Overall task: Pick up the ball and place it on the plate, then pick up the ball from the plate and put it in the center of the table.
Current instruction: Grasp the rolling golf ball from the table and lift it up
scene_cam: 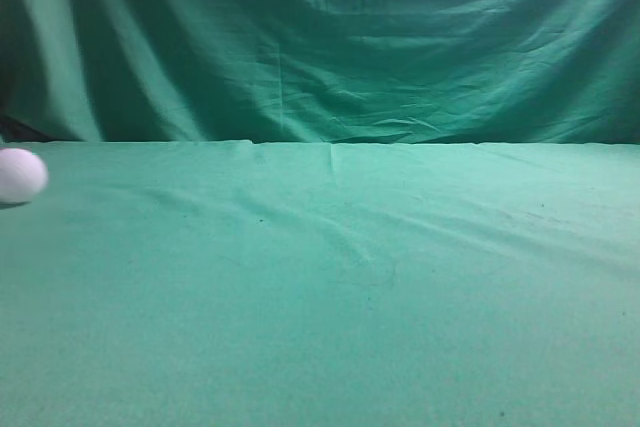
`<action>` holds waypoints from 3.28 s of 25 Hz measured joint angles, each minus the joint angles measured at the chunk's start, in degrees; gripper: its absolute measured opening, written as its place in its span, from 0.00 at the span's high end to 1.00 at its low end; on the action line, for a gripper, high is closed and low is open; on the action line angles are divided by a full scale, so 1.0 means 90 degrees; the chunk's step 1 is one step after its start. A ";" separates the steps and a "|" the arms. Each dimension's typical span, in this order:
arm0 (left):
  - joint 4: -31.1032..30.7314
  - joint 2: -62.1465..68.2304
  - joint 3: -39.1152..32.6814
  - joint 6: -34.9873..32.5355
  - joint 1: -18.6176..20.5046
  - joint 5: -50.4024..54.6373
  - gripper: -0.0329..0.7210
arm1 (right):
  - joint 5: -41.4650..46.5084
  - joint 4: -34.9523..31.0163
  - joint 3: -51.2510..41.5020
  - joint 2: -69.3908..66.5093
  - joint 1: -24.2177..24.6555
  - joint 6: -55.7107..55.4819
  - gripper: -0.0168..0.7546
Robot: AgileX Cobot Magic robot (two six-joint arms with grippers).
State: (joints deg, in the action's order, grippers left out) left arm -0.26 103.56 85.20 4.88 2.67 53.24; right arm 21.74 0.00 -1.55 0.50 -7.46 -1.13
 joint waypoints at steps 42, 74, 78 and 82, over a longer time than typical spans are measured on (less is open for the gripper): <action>0.1349 -0.8345 -0.5542 -0.1959 -0.1817 -0.2587 0.96 | -0.2371 -0.0675 -0.0011 0.0000 0.0000 -0.0067 0.91; 0.0854 -0.9435 -0.6614 -0.1969 -0.1817 -0.2250 0.96 | 0.2088 -0.1565 0.3561 -0.3312 -0.0745 0.2371 0.91; 0.0765 -0.9435 -0.6626 -0.1955 -0.1817 -0.2263 0.96 | 0.2129 -0.1865 0.3842 -0.4197 -0.1605 0.2716 0.91; 0.0756 -0.9435 -0.6776 -0.1955 -0.1817 -0.2445 0.96 | 0.1833 -0.1876 0.4169 -0.5324 -0.2519 0.3093 0.91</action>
State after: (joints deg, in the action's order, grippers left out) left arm 6.54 18.65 24.21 -12.71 -13.68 31.24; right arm 38.23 -16.88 35.96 -47.42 -30.14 26.71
